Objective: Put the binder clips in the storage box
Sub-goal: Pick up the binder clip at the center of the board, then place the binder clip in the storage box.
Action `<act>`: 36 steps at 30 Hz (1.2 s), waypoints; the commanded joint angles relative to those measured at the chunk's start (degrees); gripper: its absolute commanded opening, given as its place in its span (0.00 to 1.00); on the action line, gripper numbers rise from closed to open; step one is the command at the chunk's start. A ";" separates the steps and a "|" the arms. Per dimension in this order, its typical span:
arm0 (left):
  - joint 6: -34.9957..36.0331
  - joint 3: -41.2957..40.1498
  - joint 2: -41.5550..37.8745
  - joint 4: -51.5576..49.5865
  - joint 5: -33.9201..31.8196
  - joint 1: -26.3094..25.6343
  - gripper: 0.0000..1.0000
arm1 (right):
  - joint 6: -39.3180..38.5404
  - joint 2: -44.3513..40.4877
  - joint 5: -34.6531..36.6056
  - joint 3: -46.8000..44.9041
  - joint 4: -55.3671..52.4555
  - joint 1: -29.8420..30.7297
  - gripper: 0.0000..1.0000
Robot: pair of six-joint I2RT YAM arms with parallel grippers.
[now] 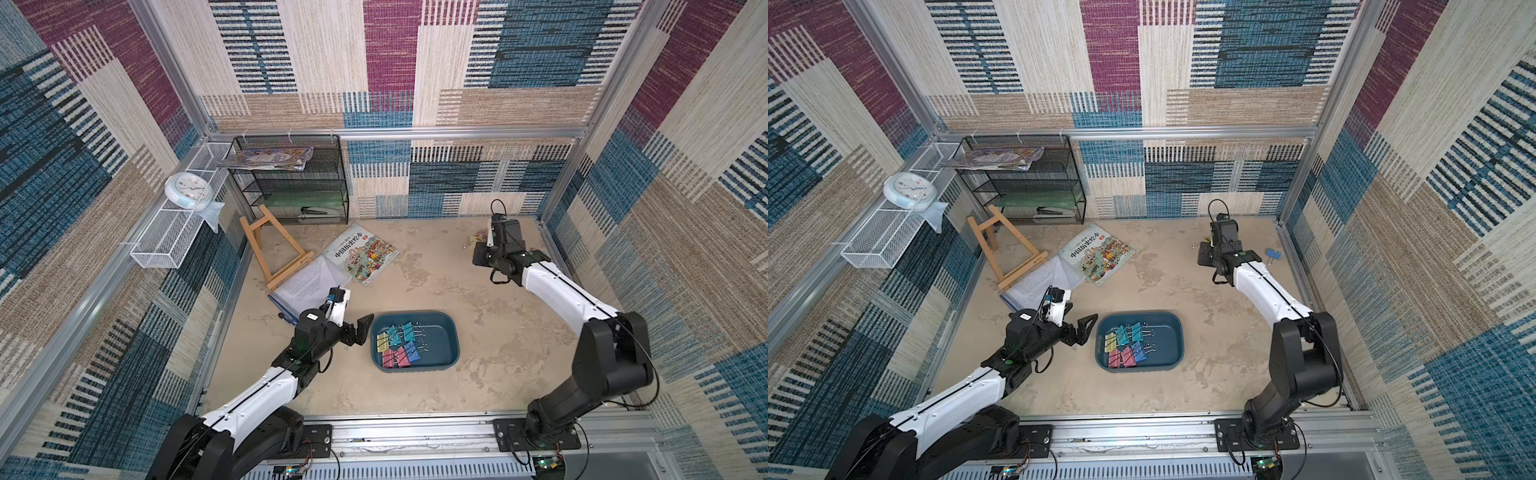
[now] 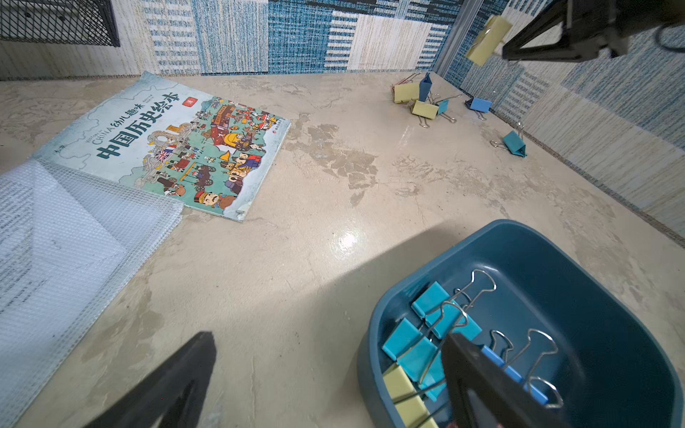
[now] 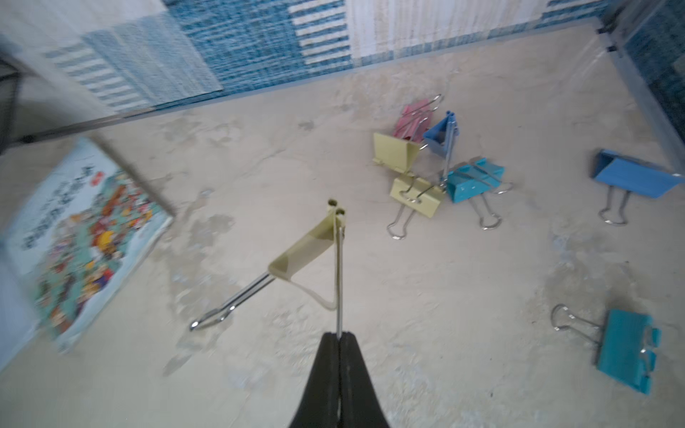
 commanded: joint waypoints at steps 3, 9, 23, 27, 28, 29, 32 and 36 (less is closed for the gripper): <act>0.13 0.53 -0.28 0.82 -0.07 0.03 0.99 | 3.03 -11.13 -21.98 -6.02 -5.94 0.97 0.00; -0.05 0.52 -0.29 1.05 0.00 0.04 0.99 | 2.49 -18.28 -29.14 -8.56 -18.26 3.80 0.00; 0.15 0.52 -0.38 0.67 -0.25 0.03 0.99 | 2.68 -2.89 -22.32 -9.94 -24.86 18.39 0.00; 0.21 0.52 -0.45 0.69 -0.25 0.08 0.99 | 2.41 1.30 -22.02 -9.47 -22.26 19.44 0.00; 0.21 0.52 -0.45 0.67 -0.25 0.03 0.99 | 2.31 2.27 -22.26 -9.47 -21.74 19.50 0.00; 0.21 0.52 -0.43 0.72 -0.24 0.03 0.99 | 2.31 3.29 -22.39 -9.40 -21.20 19.58 0.00; 0.21 0.52 -0.35 0.67 -0.30 0.03 0.99 | 2.05 5.82 -22.95 -9.39 -19.58 19.86 0.00; 0.30 0.52 -0.27 0.76 -0.33 0.06 0.99 | 2.04 8.23 -22.57 -9.21 -18.00 19.88 0.00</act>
